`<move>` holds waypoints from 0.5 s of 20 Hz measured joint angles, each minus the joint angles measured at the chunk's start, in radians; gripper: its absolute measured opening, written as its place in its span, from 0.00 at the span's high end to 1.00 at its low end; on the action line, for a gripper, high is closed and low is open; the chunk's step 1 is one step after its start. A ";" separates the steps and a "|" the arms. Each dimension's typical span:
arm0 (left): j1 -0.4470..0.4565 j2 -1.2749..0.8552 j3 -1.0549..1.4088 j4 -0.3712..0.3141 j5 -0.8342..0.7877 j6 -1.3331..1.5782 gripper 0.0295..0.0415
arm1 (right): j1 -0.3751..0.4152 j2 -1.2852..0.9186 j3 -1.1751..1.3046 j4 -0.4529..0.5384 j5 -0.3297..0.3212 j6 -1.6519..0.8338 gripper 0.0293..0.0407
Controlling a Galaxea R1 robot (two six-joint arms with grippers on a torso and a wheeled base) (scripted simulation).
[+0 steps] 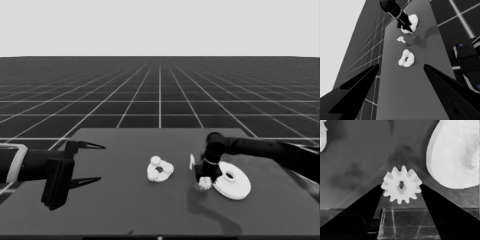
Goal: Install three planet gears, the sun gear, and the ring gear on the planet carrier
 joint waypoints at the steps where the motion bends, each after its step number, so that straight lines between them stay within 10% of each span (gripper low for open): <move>1: 0.000 0.000 0.000 0.000 0.000 0.000 0.25 | 0.135 -0.015 0.044 0.107 -0.037 0.024 0.86; 4: 0.000 0.000 0.000 0.000 0.000 0.000 0.25 | 0.288 -0.007 0.023 0.238 -0.068 0.013 0.86; 10: 0.000 0.000 0.000 0.000 0.000 0.000 0.25 | 0.315 0.197 -0.200 0.265 -0.073 0.073 0.86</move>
